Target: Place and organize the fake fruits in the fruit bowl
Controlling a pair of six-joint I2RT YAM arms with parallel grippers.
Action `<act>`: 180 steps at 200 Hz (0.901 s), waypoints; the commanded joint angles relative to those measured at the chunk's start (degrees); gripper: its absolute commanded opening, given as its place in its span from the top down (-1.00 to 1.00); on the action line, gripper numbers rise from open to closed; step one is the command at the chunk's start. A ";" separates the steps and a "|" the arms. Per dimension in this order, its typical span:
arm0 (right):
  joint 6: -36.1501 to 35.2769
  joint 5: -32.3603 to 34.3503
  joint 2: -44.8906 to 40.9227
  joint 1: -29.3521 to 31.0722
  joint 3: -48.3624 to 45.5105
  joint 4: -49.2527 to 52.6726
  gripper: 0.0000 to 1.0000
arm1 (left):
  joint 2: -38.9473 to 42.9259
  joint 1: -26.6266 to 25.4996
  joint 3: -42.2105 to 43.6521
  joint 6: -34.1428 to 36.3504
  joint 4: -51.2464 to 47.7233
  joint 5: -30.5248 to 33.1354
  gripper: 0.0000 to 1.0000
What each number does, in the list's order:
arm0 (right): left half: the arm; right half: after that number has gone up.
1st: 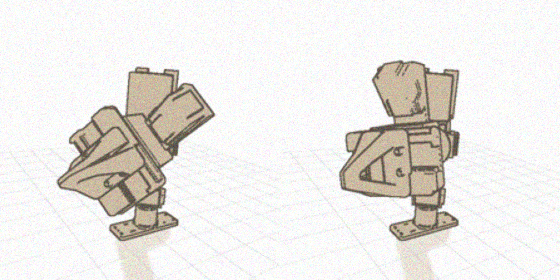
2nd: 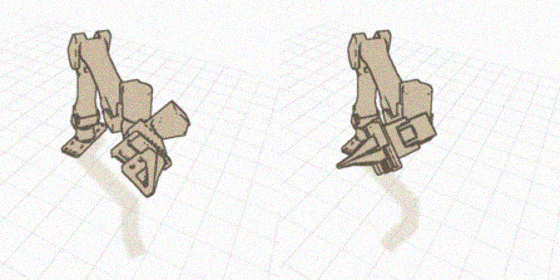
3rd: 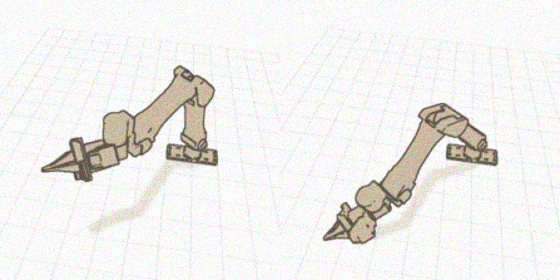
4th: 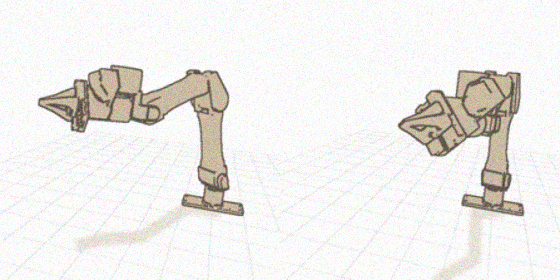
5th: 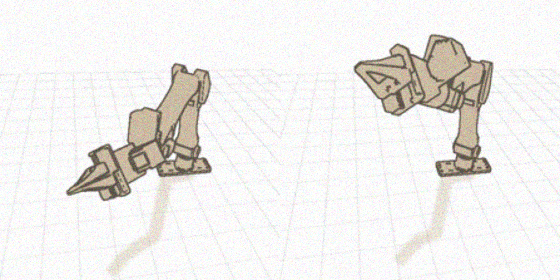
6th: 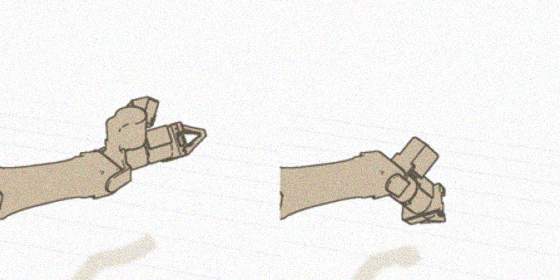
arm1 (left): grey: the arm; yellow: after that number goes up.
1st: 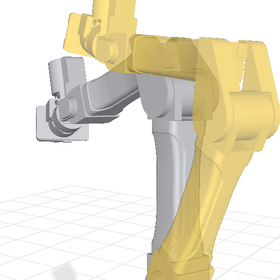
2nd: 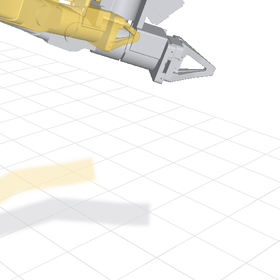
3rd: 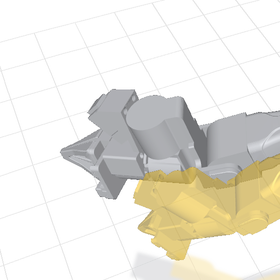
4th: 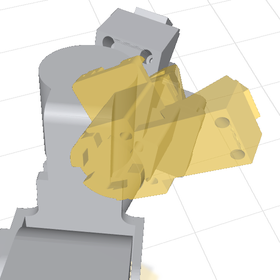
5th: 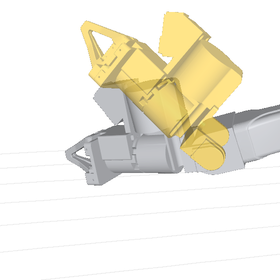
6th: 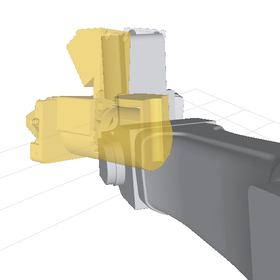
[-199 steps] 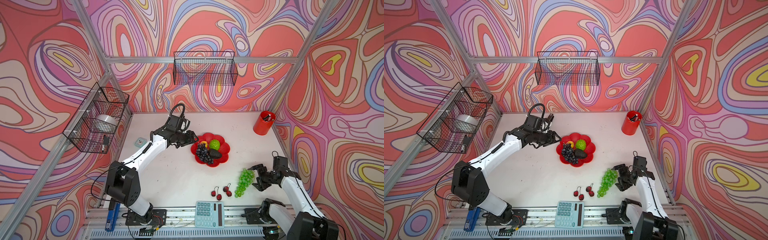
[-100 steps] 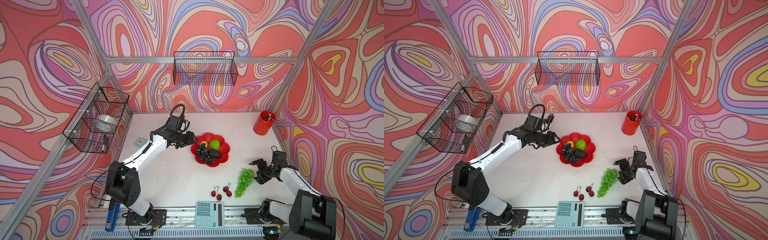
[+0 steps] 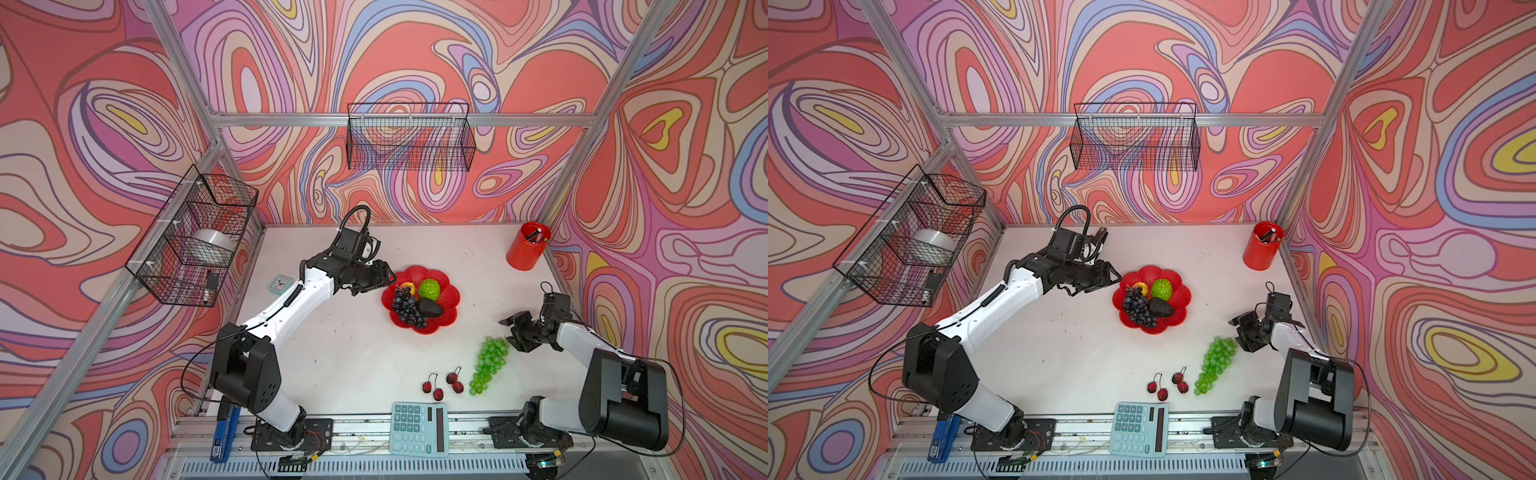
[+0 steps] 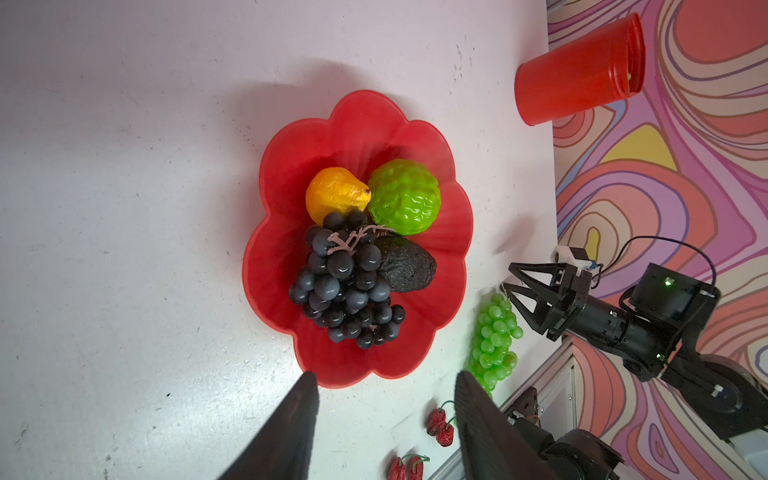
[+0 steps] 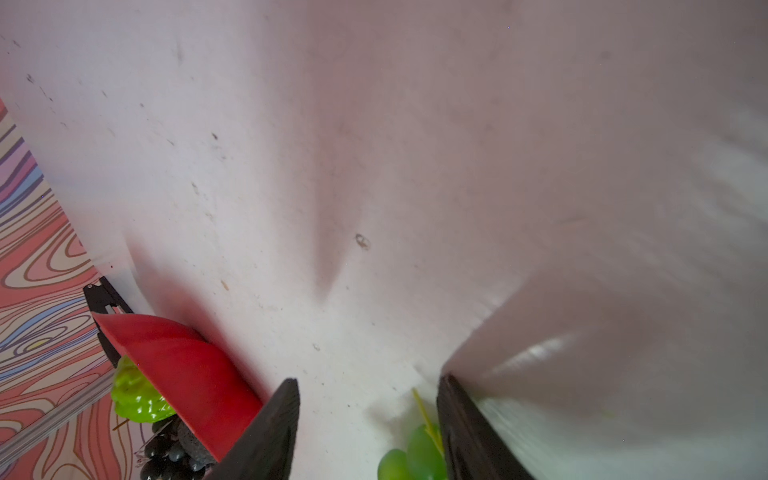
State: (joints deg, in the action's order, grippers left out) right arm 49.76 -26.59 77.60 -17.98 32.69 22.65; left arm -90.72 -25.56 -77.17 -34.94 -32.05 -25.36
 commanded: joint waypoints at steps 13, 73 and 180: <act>-2.43 -1.79 1.63 -0.22 0.71 -2.06 0.01 | 0.35 -0.37 -2.35 0.13 -2.48 1.20 -0.12; -6.97 -3.00 3.46 -0.23 2.01 -0.34 0.44 | -0.33 -0.41 -4.10 0.37 -3.57 1.49 -0.12; -7.46 3.61 -11.30 -0.32 5.69 21.13 -0.51 | -1.98 -0.39 -5.88 1.94 -4.94 1.53 -0.12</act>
State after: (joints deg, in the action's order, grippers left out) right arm 39.94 -24.58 69.14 -18.00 40.75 38.24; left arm -91.07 -25.58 -81.28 -34.41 -34.61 -23.53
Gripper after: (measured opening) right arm 0.722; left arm 0.559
